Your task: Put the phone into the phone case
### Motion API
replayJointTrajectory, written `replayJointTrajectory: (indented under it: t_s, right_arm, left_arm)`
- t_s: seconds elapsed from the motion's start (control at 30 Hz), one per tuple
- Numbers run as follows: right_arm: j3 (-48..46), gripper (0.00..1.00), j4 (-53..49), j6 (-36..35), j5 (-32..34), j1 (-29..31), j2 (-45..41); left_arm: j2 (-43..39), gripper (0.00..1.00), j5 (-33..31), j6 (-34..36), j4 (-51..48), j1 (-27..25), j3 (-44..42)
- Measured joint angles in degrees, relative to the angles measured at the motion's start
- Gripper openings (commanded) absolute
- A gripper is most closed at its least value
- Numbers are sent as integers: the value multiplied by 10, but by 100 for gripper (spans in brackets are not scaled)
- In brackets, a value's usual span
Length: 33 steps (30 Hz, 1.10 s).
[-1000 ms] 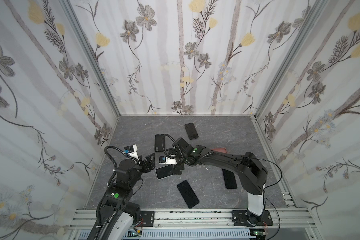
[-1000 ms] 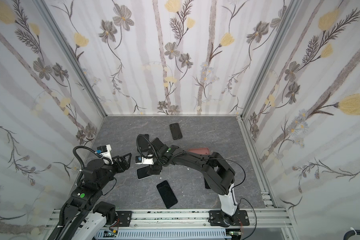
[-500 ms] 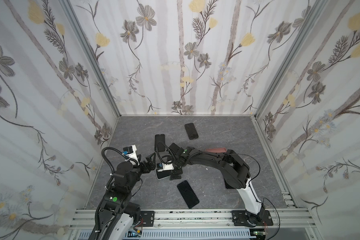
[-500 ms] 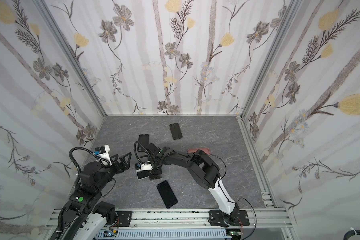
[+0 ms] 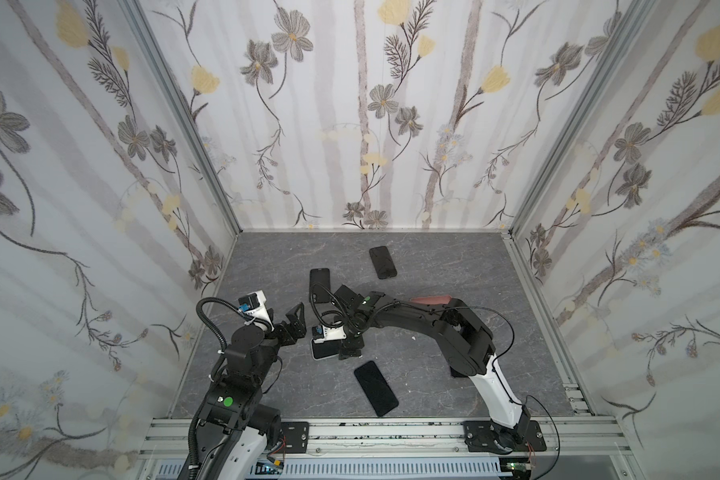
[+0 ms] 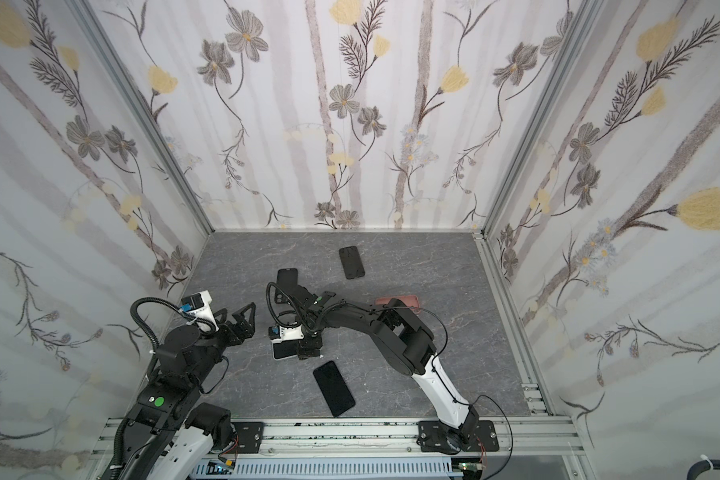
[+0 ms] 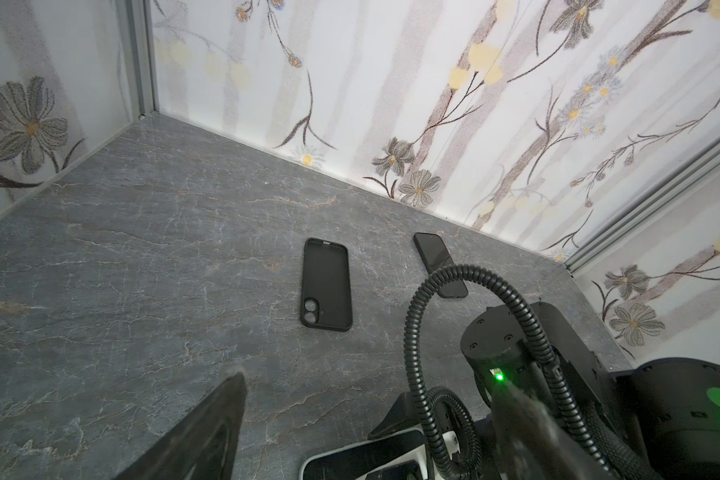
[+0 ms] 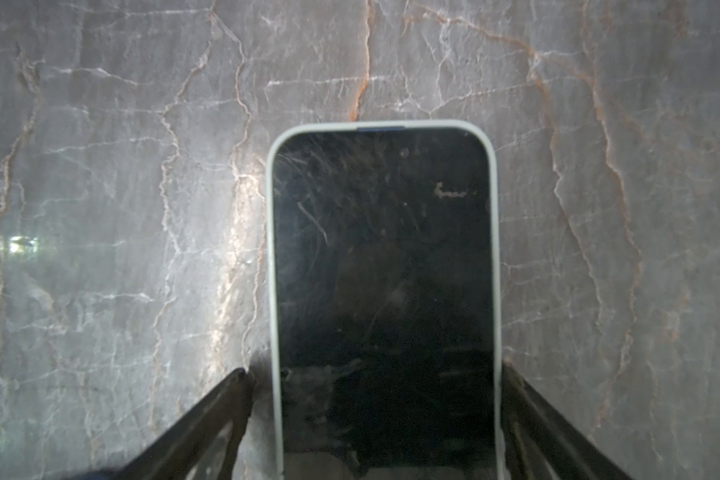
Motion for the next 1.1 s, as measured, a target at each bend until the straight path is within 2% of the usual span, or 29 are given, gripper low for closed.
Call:
replayJointTrajectory:
  t_s: [0.27, 0.5, 0.73, 1.1]
  right_arm:
    - [26, 89, -28, -5, 2, 0, 20]
    - [36, 67, -32, -5, -2, -5, 26]
    - [40, 58, -32, -1, -17, -35, 28]
    - [34, 58, -12, 77, 18, -130, 25]
  left_arm:
    - [0, 92, -14, -2, -4, 0, 0]
    - [-1, 92, -14, -2, -4, 0, 0]
    - [-2, 92, -14, -2, -4, 0, 0]
    - [3, 92, -9, -2, -4, 0, 0]
